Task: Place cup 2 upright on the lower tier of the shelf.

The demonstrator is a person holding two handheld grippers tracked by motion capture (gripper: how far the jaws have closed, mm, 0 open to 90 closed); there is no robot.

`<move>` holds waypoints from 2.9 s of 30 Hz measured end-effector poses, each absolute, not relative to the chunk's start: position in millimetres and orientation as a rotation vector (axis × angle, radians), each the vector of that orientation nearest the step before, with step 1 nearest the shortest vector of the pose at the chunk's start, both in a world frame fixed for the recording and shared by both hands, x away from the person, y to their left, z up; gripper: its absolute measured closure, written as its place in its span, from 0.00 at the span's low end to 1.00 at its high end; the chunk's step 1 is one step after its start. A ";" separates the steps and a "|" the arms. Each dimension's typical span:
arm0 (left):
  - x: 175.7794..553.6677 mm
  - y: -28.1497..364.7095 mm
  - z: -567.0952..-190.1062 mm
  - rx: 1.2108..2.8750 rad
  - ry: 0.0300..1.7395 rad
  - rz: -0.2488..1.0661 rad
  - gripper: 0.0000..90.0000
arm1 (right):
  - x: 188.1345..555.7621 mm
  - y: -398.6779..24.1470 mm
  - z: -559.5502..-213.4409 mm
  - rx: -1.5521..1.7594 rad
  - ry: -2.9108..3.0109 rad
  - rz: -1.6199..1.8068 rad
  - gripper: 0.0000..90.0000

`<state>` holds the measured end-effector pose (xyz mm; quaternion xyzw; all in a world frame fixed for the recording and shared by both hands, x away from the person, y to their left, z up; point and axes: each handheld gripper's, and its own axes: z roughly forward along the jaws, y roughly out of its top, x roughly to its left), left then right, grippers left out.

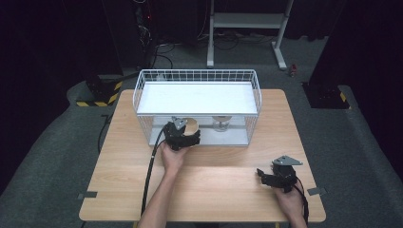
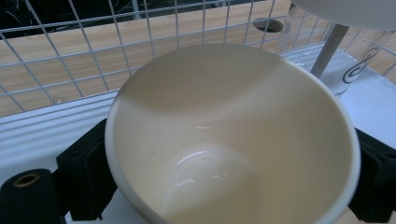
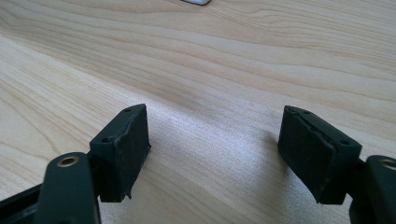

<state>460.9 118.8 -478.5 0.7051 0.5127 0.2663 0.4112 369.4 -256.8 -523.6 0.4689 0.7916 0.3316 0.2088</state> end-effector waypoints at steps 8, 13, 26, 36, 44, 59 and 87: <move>465.2 122.7 -480.3 1.788 1.260 0.685 0.10 | 369.4 -256.8 -523.6 1.304 2.202 0.922 0.27; 464.5 124.4 -479.6 1.776 1.285 0.673 0.09 | 369.4 -256.8 -523.6 1.304 2.202 0.922 0.27; 459.5 130.0 -477.0 1.763 1.307 0.595 0.04 | 369.3 -256.8 -523.6 1.304 2.202 0.922 0.27; 450.1 133.3 -474.9 1.797 1.286 0.623 0.10 | 369.3 -256.8 -523.6 1.304 2.202 0.922 0.27; 445.1 134.6 -478.1 1.816 1.294 0.608 0.12 | 369.3 -256.8 -523.6 1.304 2.202 0.922 0.27; 435.9 136.2 -483.2 1.841 1.306 0.635 0.19 | 369.3 -256.8 -523.6 1.304 2.202 0.922 0.27; 459.0 129.1 -495.8 1.871 1.375 0.695 0.53 | 369.4 -256.7 -523.7 1.306 2.201 0.922 0.27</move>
